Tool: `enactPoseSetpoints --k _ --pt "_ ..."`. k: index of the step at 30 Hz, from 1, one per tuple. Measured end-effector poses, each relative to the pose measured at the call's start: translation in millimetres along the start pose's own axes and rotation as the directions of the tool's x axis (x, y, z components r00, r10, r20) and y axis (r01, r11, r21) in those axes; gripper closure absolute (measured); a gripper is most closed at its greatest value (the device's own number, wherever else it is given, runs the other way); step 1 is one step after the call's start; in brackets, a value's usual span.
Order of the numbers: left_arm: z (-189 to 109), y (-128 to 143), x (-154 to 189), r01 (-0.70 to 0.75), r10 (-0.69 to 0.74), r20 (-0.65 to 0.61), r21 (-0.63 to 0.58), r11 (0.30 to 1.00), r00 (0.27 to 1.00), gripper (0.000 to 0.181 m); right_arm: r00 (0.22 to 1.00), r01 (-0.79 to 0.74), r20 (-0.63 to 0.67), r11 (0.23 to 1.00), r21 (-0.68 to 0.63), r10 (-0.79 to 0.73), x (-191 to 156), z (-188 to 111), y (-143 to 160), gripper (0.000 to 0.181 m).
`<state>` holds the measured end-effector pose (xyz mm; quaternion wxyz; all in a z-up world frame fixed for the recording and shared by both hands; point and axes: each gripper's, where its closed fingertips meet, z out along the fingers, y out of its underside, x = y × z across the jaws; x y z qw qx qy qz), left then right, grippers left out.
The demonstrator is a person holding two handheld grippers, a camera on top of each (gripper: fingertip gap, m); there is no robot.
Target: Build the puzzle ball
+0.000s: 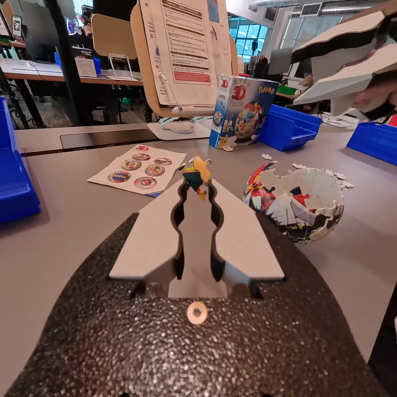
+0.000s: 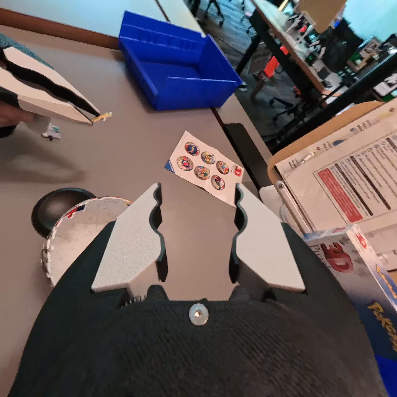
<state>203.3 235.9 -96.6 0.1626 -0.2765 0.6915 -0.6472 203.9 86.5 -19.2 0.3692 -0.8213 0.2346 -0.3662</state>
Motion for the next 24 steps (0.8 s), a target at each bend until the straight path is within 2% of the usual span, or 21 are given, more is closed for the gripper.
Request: enactPoseSetpoints --k 2,4,6,9,11,14,18,22,24 --pt "0.0 0.5 -1.6 0.011 -0.011 -0.012 0.006 1.0 1.0 0.164 0.996 -0.026 -0.081 0.998 0.059 0.031 3.7 -7.4 -0.7 0.105" --pt "0.7 1.1 -2.1 0.021 -0.02 -0.023 0.012 1.0 1.0 0.164 0.988 -0.045 -0.139 0.993 0.113 0.061 4.9 -15.5 -1.7 0.106" --pt "1.7 2.5 -0.3 0.03 -0.03 -0.039 0.008 1.0 0.999 0.164 0.99 -0.031 -0.131 0.99 0.139 0.049 -0.4 -21.4 -4.3 0.111" --pt "2.8 -3.3 4.3 0.034 -0.032 -0.055 0.026 0.999 0.998 0.164 0.993 -0.008 -0.117 0.991 0.137 0.024 -0.1 -23.0 -6.8 0.129" --pt "3.6 -4.6 10.1 0.024 -0.022 -0.069 0.027 0.999 0.997 0.164 0.993 -0.023 -0.108 0.98 0.198 0.045 1.7 -21.3 -16.6 0.132" --pt "2.1 -5.1 11.8 -0.023 0.023 -0.042 0.003 1.0 0.999 0.164 0.994 -0.033 -0.096 0.963 0.268 0.061 1.3 -16.2 -27.8 0.127" --pt "0.3 -10.8 10.9 -0.049 0.049 -0.009 -0.007 0.999 0.999 0.164 0.997 0.02 -0.081 0.961 0.277 0.003 -3.6 -11.5 -34.8 0.118" --pt "4.2 -16.8 22.4 -0.058 0.058 -0.027 0.006 0.998 0.998 0.165 0.997 0.054 -0.069 0.959 0.279 -0.036 -5.5 -22.6 -36.9 0.12" --pt "7.5 -15.1 25.1 -0.085 0.085 -0.012 -0.021 0.996 0.996 0.165 0.998 0.028 -0.066 0.955 0.295 -0.009 -3.5 -29.9 -31.9 0.121"
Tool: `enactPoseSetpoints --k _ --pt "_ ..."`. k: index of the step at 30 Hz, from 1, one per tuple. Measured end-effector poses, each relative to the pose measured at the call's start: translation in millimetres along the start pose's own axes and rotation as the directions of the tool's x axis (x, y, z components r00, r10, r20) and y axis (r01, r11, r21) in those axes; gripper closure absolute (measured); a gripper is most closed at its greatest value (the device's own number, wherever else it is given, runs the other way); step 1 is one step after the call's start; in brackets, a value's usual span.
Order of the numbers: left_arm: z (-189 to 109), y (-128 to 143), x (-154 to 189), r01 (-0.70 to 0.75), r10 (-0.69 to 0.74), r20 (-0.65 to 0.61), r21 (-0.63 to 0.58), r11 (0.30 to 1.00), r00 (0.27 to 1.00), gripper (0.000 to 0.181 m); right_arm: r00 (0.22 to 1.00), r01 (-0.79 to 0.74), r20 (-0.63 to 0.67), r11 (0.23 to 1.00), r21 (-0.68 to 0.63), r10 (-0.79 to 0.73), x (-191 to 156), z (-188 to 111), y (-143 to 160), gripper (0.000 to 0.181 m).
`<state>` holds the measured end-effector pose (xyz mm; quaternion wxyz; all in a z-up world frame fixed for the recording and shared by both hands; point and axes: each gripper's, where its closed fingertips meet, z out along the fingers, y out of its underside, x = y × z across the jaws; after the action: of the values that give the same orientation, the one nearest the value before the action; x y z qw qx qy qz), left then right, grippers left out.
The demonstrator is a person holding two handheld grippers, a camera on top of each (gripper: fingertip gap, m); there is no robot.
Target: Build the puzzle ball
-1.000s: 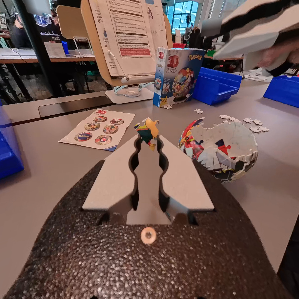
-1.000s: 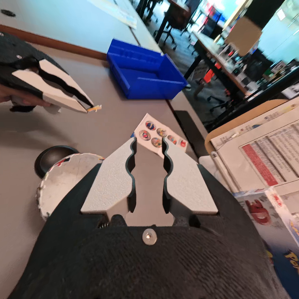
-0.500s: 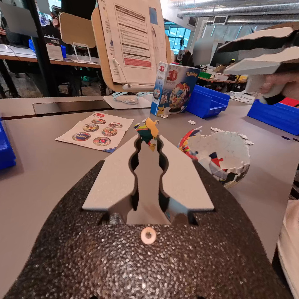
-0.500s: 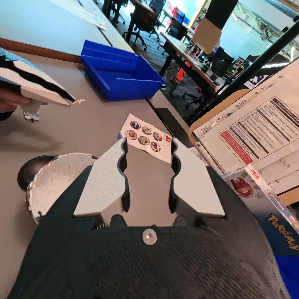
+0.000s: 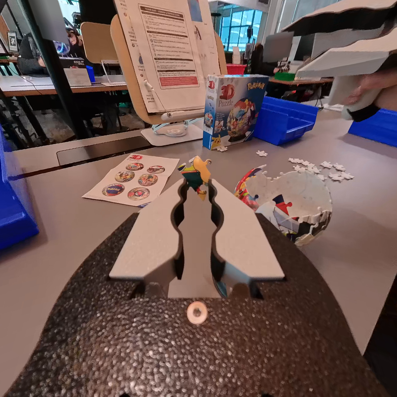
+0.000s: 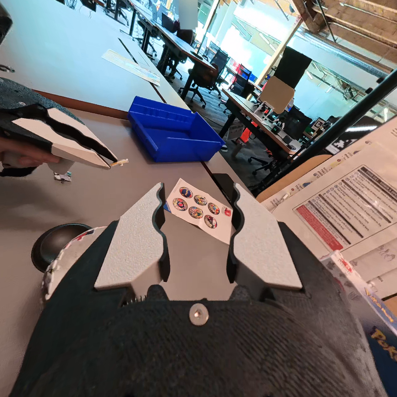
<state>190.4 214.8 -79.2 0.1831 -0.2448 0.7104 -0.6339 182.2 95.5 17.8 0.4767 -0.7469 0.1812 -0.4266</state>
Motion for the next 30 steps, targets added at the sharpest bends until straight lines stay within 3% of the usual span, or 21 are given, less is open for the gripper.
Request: enactPoseSetpoints --k 4,8,16,21,27,30 --pt "4.7 -0.6 9.3 -0.082 0.083 0.005 -0.029 0.996 0.997 0.164 0.997 -0.079 0.016 0.997 0.001 0.079 -4.5 -9.3 11.9 0.117" --pt "7.7 -5.6 13.8 -0.096 0.096 0.0 -0.001 0.995 0.995 0.164 0.999 -0.039 0.024 0.999 -0.025 0.04 -14.7 -11.7 13.8 0.111" --pt "-5.7 -29.6 14.5 -0.092 0.092 0.009 0.118 0.989 0.996 0.165 0.997 -0.041 0.06 0.999 0.024 0.039 -28.5 -9.7 -15.8 0.108" --pt "-18.4 -49.0 20.3 -0.081 0.084 -0.008 0.211 0.974 0.996 0.165 0.999 -0.019 0.045 0.995 0.093 0.015 -39.7 -14.4 -35.6 0.13" --pt "-24.1 -57.8 28.6 -0.107 0.114 -0.014 0.225 0.969 0.993 0.165 0.998 -0.042 0.044 0.987 0.153 0.035 -52.0 -24.7 -40.7 0.145" --pt "-28.0 -64.3 33.1 -0.124 0.131 -0.012 0.236 0.964 0.991 0.165 1.0 -0.001 0.03 0.982 0.191 -0.005 -56.8 -29.8 -42.8 0.167"
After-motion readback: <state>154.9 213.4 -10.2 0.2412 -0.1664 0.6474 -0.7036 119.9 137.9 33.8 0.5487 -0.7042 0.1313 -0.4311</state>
